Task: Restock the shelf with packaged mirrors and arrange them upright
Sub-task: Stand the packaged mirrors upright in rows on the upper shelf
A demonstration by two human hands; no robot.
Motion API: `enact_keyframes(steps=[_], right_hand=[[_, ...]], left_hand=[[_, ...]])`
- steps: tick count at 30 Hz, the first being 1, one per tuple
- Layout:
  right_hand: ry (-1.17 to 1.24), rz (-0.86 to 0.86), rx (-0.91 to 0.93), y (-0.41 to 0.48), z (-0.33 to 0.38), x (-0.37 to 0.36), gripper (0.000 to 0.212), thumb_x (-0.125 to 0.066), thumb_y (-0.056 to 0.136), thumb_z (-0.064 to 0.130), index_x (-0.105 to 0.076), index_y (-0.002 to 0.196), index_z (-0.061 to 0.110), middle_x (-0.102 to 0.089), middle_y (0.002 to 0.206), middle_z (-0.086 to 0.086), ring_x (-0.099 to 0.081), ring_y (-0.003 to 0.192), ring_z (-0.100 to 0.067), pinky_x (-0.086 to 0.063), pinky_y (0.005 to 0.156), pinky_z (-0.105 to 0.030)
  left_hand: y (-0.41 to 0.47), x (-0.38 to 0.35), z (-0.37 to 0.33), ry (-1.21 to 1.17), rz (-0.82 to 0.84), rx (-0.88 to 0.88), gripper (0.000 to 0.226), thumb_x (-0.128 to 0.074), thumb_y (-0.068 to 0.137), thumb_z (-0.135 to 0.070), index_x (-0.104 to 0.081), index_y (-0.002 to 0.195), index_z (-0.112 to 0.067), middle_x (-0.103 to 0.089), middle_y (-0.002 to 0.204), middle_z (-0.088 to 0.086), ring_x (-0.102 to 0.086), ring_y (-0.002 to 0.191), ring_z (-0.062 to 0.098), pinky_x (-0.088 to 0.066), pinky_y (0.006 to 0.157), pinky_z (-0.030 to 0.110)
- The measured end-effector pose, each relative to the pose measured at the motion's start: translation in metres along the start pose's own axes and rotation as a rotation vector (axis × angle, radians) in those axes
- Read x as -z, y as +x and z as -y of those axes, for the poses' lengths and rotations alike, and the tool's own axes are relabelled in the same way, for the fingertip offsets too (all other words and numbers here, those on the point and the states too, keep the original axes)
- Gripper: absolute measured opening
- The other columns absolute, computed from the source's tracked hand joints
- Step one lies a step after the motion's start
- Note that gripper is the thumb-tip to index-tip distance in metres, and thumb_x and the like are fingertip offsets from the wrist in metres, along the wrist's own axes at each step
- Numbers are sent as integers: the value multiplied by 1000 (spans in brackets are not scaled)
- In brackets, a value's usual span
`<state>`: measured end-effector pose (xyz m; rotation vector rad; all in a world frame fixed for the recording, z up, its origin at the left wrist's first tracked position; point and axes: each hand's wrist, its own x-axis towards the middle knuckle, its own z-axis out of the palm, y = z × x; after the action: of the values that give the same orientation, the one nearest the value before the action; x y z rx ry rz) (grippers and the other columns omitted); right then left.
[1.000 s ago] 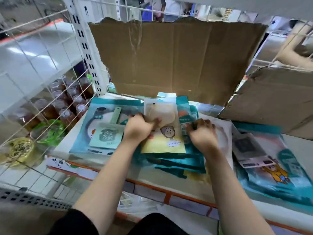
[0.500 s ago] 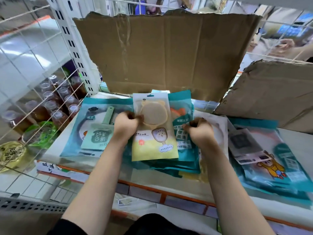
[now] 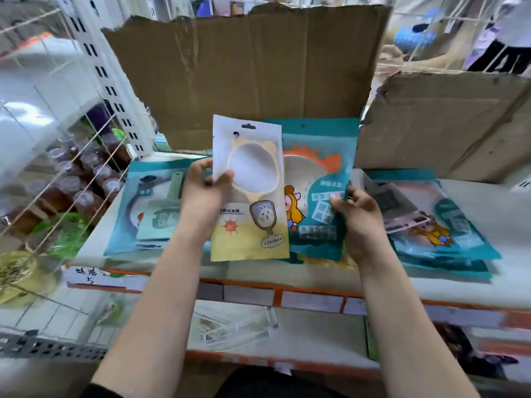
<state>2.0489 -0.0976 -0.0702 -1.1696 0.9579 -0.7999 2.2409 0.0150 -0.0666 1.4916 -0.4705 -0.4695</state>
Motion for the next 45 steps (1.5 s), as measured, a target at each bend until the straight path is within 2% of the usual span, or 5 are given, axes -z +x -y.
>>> enact_keyframes(steps=[10,17,25,33,45], right_hand=[[92,-102,169,-42,2,86,20,-47,94,1,-61,98,15,-73,83,5,-69,77,-13,-56,70,-29],[191,-214,238,-75,10,164,20,-44,94,-2,-58,105,8,-74,83,0,-70,76,-17,-57,64,-28],[205,-433,287,-113,12,310,21,-49,91,-3,-59,106,8,-74,83,1,-69,76,-14,-57,68,-27],[246,-668,276,-154,17,462,20,-51,91,-2,-61,99,13,-72,84,0,-69,76,-16,-59,69,-32],[283,-708,255,-160,20,591,22,-48,91,-4,-60,96,14,-73,81,2,-70,72,-13,-57,60,-27]], left_hand=[[-42,-33,-2,-32,340,73,18,-56,92,-9,-55,88,-26,-64,58,-15,-53,46,2,-37,43,16],[-77,-113,-15,-120,429,119,23,-56,92,-9,-54,114,-12,-63,82,1,-60,59,4,-48,52,16],[-159,-258,-8,-189,404,221,60,-63,87,-12,-36,138,1,-53,132,19,-56,115,32,-47,97,44],[-258,-400,-8,-185,677,85,18,-59,80,-3,-56,86,-20,-63,81,-1,-57,73,17,-43,65,30],[-317,-516,0,-162,695,128,33,-61,79,1,-57,109,-13,-65,83,0,-61,76,23,-49,66,32]])
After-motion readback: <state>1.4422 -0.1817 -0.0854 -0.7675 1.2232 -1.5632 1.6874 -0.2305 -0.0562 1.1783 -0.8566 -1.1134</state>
